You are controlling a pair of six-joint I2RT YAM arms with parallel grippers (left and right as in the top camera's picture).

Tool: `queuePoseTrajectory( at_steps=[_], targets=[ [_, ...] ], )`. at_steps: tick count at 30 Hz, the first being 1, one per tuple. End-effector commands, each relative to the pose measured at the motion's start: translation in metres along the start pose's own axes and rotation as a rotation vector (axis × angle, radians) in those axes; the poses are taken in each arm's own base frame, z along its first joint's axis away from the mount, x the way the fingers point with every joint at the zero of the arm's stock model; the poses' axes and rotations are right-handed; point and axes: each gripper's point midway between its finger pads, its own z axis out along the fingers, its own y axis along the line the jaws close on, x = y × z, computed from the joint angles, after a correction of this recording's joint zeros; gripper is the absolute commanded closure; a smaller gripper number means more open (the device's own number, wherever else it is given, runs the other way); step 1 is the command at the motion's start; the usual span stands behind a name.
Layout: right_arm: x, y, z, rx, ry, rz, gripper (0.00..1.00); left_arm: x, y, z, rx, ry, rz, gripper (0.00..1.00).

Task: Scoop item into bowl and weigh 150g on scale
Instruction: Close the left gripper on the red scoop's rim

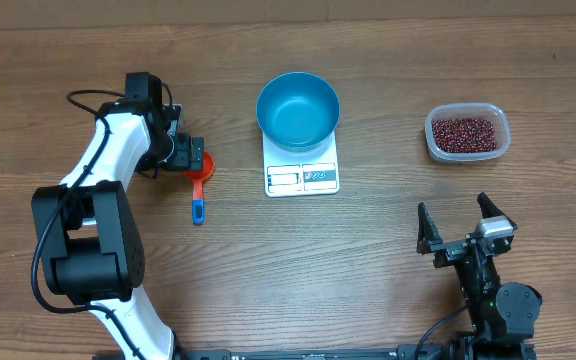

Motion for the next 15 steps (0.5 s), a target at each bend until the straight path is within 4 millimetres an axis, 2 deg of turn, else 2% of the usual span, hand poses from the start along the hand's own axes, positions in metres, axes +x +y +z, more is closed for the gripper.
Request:
queuePoseTrajectory(
  at_steps=[1,15],
  targets=[
    [0.0019,0.0001,0.0002,0.002,-0.004,0.003,0.0,0.0049,-0.0071,0.0096,0.033,0.011,-0.028,0.0],
    [0.0019,0.0001,0.0002,0.002,-0.004,0.003,0.0,0.0052,-0.007,0.0132,0.033,0.012,-0.028,0.0]
  ],
)
